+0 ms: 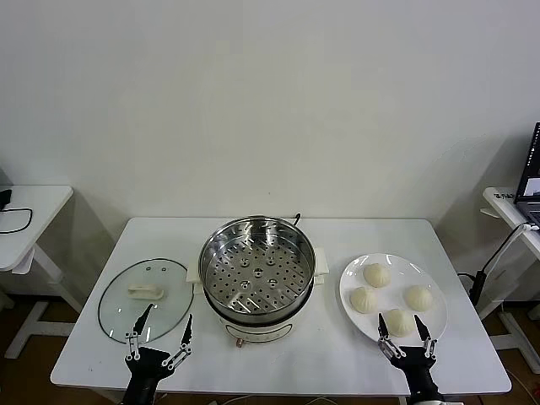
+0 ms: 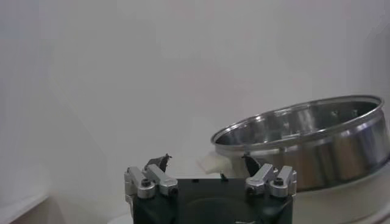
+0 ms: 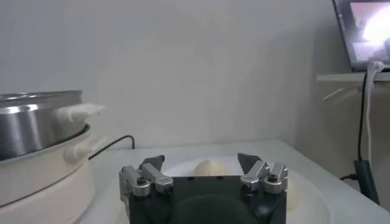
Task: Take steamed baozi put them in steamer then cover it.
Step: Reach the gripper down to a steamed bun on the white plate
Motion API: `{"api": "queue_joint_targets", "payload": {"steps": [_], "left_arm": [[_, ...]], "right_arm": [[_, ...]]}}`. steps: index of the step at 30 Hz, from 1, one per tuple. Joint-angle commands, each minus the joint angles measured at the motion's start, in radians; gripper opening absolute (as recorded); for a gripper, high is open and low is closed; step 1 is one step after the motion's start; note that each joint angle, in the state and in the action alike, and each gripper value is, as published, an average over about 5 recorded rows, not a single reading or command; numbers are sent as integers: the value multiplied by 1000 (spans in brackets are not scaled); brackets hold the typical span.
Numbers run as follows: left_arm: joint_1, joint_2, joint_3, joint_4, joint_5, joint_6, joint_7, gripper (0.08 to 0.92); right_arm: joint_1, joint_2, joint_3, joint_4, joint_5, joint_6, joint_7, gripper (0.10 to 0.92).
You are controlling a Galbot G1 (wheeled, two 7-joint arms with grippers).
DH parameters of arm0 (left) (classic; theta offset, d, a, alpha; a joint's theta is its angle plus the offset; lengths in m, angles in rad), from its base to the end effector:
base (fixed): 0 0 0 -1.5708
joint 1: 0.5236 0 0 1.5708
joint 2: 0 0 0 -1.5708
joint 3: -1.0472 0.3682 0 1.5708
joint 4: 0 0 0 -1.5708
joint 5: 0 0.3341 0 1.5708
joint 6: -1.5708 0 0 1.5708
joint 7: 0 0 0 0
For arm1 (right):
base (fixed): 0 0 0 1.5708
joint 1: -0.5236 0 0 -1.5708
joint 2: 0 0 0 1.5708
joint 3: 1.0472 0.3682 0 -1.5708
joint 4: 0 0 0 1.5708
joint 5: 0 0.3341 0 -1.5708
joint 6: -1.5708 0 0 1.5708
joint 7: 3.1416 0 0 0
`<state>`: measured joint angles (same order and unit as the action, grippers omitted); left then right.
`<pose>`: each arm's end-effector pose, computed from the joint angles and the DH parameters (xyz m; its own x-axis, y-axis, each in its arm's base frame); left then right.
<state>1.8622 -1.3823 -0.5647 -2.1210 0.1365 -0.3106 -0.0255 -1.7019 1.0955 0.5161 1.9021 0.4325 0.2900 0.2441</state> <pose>0.0584 0.0478 -0.3359 -0.9905 0.1319 -0.0384 0.1156 0.9514 0.2855 0.1094 -0.1167 -0.3763 -0.9933 0.0894 0.0737 0.0911 0.9956 0.0203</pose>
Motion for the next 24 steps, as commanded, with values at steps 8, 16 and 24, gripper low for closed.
{"api": "queue_joint_targets", "payload": {"steps": [8, 16, 24], "left_arm": [[7, -1, 26, -36, 8, -7, -6, 823], [11, -4, 41, -50, 12, -12, -8, 823], [9, -5, 44, -55, 12, -16, -10, 823]], "right_arm": [[459, -158, -41, -105, 180, -274, 59, 823], [887, -323, -300, -387, 377, -329, 0, 823], [1216, -486, -646, -670, 347, -317, -618, 823]]}}
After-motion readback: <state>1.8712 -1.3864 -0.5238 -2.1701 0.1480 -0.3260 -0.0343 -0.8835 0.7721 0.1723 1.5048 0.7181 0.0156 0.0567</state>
